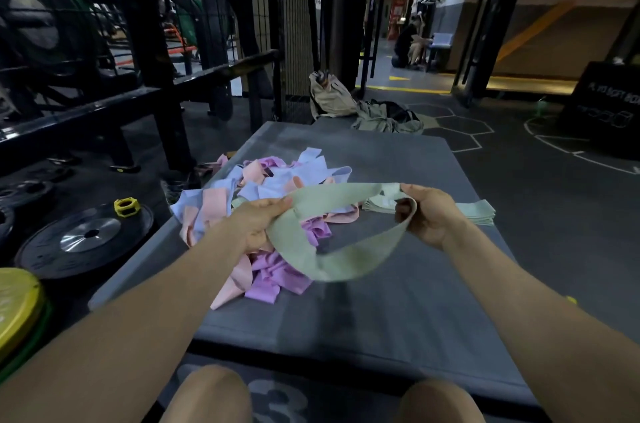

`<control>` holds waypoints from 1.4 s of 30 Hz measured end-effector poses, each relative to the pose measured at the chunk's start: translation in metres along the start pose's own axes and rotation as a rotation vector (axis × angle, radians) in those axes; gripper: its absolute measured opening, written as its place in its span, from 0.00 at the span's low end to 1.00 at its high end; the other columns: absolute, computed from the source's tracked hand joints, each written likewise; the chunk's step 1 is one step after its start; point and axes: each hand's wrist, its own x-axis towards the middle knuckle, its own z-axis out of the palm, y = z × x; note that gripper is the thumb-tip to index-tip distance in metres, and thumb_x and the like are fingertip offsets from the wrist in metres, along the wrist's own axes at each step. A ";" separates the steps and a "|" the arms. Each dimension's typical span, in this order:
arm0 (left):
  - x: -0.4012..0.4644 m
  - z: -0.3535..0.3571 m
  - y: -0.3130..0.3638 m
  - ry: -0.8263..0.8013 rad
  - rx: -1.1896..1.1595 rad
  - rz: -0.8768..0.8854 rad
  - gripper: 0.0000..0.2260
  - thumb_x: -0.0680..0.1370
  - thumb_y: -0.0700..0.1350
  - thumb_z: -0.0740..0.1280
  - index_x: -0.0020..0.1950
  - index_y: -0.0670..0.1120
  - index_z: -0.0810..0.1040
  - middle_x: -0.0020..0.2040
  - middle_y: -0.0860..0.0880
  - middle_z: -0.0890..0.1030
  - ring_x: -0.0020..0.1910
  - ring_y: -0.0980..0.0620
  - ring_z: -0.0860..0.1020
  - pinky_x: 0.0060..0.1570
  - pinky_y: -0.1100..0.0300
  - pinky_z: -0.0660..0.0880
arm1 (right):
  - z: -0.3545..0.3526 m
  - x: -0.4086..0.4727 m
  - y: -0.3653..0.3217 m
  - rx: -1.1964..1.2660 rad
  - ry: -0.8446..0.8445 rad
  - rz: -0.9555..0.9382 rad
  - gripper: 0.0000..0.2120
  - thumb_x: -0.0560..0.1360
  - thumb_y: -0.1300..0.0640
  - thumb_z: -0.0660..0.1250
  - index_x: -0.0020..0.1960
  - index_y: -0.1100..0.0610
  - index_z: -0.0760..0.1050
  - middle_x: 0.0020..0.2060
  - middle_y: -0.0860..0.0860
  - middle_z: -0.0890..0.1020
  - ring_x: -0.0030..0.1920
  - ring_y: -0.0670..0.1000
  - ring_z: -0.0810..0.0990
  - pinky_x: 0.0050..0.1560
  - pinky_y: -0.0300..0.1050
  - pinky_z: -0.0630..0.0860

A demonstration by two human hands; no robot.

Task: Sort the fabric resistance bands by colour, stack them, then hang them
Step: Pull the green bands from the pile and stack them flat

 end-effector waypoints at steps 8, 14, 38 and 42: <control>-0.002 -0.015 -0.003 0.010 0.406 -0.002 0.13 0.75 0.53 0.68 0.35 0.47 0.74 0.23 0.53 0.69 0.20 0.58 0.62 0.22 0.68 0.60 | -0.015 0.003 0.007 -0.094 0.078 0.057 0.09 0.74 0.63 0.61 0.35 0.59 0.71 0.22 0.50 0.73 0.22 0.47 0.68 0.28 0.40 0.63; -0.002 -0.011 -0.002 0.025 1.105 0.101 0.24 0.74 0.61 0.66 0.27 0.47 0.65 0.26 0.51 0.68 0.27 0.54 0.66 0.29 0.63 0.62 | -0.020 0.003 0.019 -0.648 -0.055 0.013 0.13 0.66 0.53 0.76 0.33 0.55 0.72 0.27 0.49 0.74 0.28 0.49 0.71 0.30 0.40 0.66; -0.017 0.081 -0.016 -0.228 0.663 0.285 0.11 0.77 0.52 0.66 0.41 0.46 0.75 0.39 0.50 0.79 0.38 0.57 0.81 0.46 0.61 0.75 | 0.026 -0.005 0.017 -0.484 -0.268 -0.101 0.10 0.77 0.57 0.66 0.37 0.53 0.71 0.32 0.50 0.75 0.31 0.47 0.72 0.31 0.37 0.70; -0.025 0.082 0.006 -0.282 0.493 0.294 0.05 0.78 0.37 0.65 0.41 0.43 0.75 0.37 0.47 0.76 0.33 0.56 0.78 0.36 0.68 0.77 | 0.031 -0.009 0.004 -0.427 -0.319 -0.087 0.10 0.79 0.56 0.62 0.39 0.55 0.74 0.30 0.48 0.79 0.28 0.44 0.77 0.31 0.36 0.74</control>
